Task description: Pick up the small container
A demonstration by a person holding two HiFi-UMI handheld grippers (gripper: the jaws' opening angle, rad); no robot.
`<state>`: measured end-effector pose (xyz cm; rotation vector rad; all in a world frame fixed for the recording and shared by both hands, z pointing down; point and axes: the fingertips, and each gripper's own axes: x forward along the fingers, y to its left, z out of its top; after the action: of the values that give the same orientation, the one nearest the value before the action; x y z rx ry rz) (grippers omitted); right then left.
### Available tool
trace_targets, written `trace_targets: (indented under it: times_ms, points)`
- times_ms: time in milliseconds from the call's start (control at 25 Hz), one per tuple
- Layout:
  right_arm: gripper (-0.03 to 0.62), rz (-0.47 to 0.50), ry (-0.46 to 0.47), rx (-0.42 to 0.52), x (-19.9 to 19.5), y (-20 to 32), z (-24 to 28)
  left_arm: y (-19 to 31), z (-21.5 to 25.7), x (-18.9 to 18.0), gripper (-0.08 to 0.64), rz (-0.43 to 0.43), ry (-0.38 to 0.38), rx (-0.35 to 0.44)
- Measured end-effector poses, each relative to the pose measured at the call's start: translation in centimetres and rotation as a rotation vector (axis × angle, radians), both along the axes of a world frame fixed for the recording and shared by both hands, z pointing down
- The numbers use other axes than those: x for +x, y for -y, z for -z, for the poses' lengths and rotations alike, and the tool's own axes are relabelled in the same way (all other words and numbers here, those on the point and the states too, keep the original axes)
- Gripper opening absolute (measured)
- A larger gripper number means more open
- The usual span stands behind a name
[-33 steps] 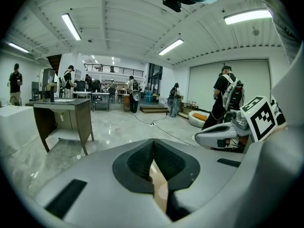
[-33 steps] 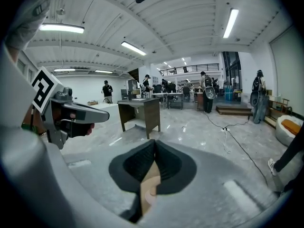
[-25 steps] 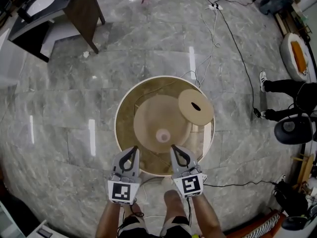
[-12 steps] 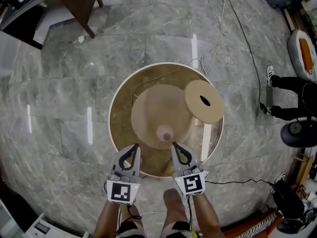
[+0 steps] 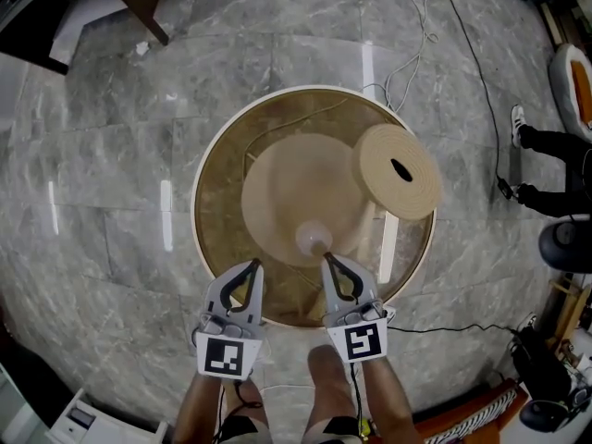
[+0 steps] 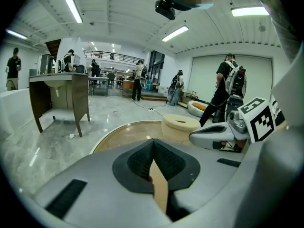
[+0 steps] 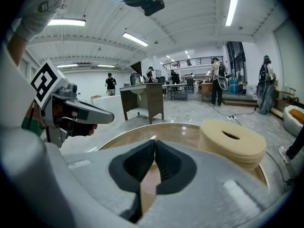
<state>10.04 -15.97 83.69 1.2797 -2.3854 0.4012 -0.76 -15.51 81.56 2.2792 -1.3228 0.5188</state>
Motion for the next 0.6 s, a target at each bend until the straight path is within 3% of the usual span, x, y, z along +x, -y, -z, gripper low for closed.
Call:
trace_targets:
  times_ms: [40, 80, 320, 600]
  points:
    - [0.009, 0.002, 0.005, 0.001, 0.0, 0.0, -0.2, -0.1, -0.2, 0.1, 0.017, -0.002, 0.001, 0.0]
    - [0.08, 0.005, 0.014, -0.005, -0.1, 0.0, -0.6, -0.1, -0.4, 0.1, 0.017, -0.004, 0.002, -0.001]
    - [0.193, 0.019, -0.008, -0.026, -0.6, -0.1, -3.0, -0.8, -1.5, 0.1, 0.017, -0.025, 0.016, -0.014]
    - [0.21, 0.024, -0.017, -0.026, -1.4, 0.3, -5.0, -1.6, -2.7, -0.3, 0.017, -0.023, 0.024, -0.04]
